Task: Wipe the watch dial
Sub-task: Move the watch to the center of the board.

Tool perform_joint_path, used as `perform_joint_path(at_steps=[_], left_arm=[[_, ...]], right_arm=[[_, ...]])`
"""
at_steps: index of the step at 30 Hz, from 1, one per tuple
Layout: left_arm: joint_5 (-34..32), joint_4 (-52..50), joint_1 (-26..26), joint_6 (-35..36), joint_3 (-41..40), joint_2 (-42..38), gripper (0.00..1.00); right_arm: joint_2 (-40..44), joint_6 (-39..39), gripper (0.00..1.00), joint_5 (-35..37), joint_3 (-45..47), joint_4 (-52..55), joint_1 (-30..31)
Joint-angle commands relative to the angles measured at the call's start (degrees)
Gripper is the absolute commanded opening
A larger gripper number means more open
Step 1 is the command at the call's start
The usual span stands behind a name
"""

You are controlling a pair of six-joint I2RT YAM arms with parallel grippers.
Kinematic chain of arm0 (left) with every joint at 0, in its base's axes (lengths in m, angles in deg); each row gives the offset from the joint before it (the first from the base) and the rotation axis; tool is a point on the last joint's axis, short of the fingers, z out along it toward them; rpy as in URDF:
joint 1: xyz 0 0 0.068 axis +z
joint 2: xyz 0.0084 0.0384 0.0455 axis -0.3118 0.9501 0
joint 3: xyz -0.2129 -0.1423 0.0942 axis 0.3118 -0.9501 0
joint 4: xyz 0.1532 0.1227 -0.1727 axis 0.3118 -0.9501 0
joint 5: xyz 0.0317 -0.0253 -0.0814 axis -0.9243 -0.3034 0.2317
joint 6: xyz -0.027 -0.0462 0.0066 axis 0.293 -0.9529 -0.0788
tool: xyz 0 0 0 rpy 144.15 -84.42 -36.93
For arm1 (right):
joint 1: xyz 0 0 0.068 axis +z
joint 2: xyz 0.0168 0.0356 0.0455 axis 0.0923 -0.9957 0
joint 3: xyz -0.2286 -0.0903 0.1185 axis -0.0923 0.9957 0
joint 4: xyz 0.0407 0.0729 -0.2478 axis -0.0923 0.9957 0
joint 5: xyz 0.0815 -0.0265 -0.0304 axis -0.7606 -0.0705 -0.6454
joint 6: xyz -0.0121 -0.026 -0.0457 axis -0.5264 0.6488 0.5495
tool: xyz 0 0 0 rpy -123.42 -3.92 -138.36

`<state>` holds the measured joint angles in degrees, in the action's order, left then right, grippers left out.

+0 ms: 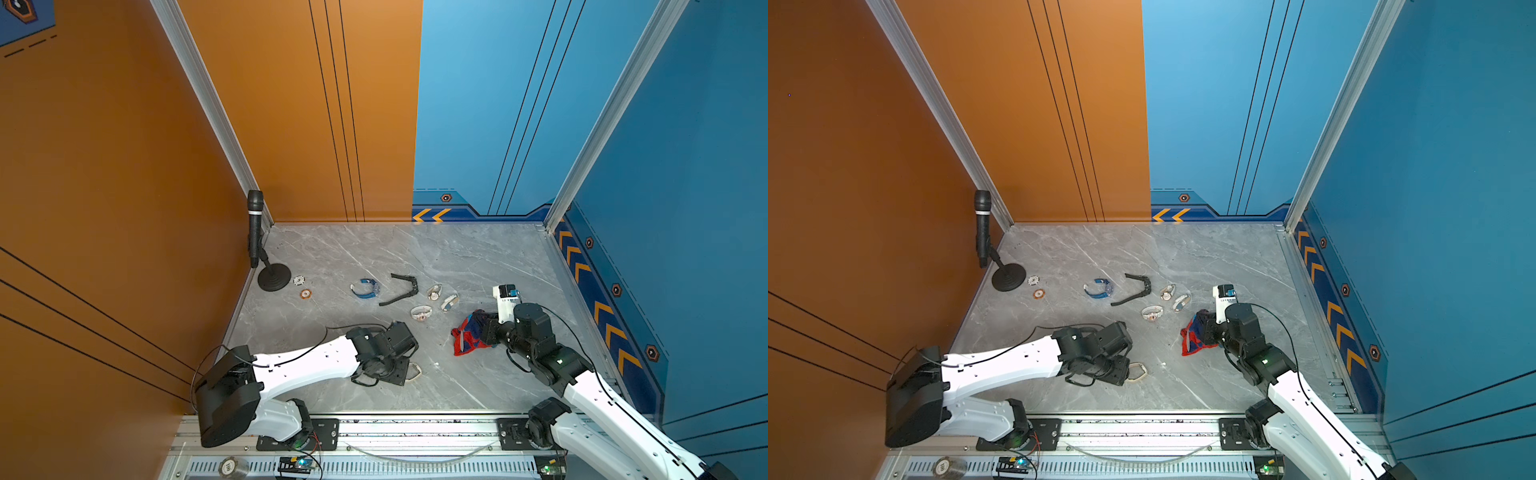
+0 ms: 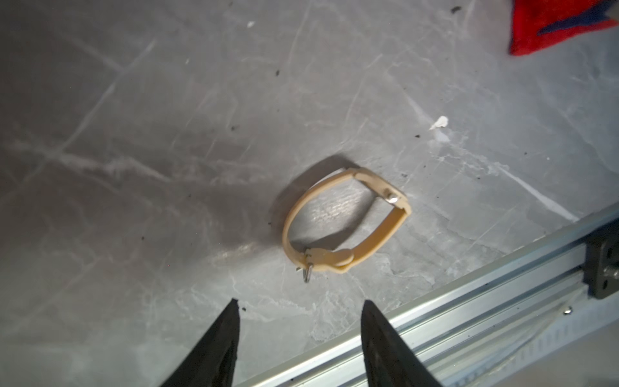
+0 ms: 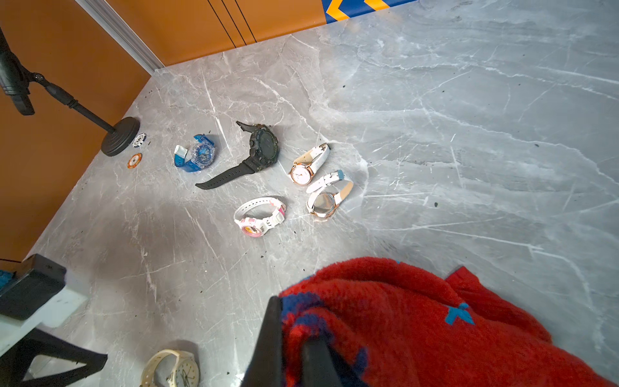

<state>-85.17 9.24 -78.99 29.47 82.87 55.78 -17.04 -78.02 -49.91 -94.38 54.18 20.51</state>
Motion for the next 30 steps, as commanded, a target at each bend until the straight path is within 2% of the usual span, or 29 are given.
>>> perform_joint_path(at_steps=[1,10,16,24,30], left_arm=[[-1.48,0.1,0.37,-11.09,-1.47,-2.13,0.59],[-0.05,1.76,4.69,-6.11,0.16,6.03,0.55],[1.24,2.47,7.19,-1.93,4.15,11.55,0.52],[4.18,2.47,7.54,1.56,7.77,16.74,0.51],[3.5,0.41,7.56,3.6,9.04,18.32,0.51]], right_arm=[[-0.79,-0.59,0.0,-1.11,0.38,-3.83,-0.23],[0.84,-0.86,0.0,-0.68,1.22,-4.14,-0.22],[1.18,-0.64,0.0,-0.7,1.53,-3.41,-0.31],[1.78,-0.46,0.0,-0.35,1.8,-2.84,-0.65],[1.59,-0.54,0.0,-0.43,1.82,-2.92,-0.84]])
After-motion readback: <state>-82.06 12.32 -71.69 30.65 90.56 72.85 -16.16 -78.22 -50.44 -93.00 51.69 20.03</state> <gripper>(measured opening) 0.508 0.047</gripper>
